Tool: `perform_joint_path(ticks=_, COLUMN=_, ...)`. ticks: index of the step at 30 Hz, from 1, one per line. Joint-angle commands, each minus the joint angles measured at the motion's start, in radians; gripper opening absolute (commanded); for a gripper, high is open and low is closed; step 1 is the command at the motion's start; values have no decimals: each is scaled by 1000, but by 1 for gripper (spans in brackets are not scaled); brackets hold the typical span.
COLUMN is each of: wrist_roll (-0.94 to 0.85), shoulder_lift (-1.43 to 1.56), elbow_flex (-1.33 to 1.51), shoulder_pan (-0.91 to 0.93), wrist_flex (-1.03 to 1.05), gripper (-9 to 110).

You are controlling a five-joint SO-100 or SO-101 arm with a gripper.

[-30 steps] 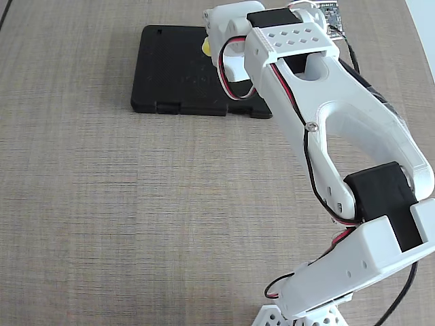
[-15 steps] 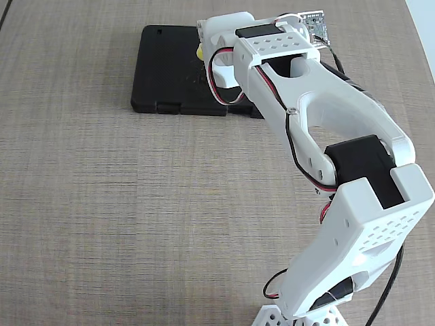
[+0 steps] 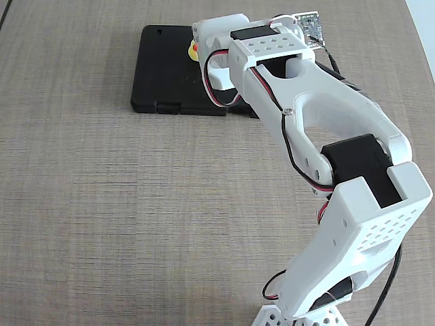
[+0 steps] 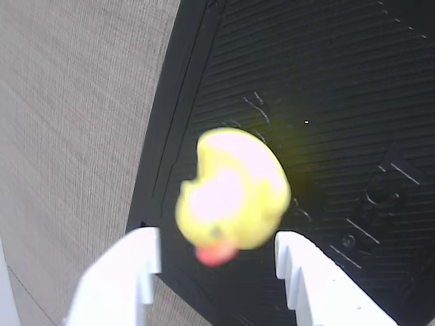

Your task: Grasp a duck and put it on the black surface.

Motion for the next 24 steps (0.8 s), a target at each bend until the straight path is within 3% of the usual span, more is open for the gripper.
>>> perform_joint_path(ticks=1, wrist_roll=8, shoulder_lift=92, elbow_flex=11, shoulder_pan=2, wrist_flex=-2, gripper=21)
perform_joint_path(ticks=11, wrist_roll=8, shoulder_lift=831, elbow_flex=367, shoulder_pan=18, wrist_flex=2, gripper=21)
perform_joint_path(ticks=18, wrist_roll=9, shoulder_lift=1261, elbow_flex=724, shoulder_pan=209, wrist_flex=2, gripper=21)
perform_joint_path(ticks=24, wrist_roll=0, shoulder_lift=1580, elbow_flex=1046, shoulder_pan=333, wrist_flex=2, gripper=7)
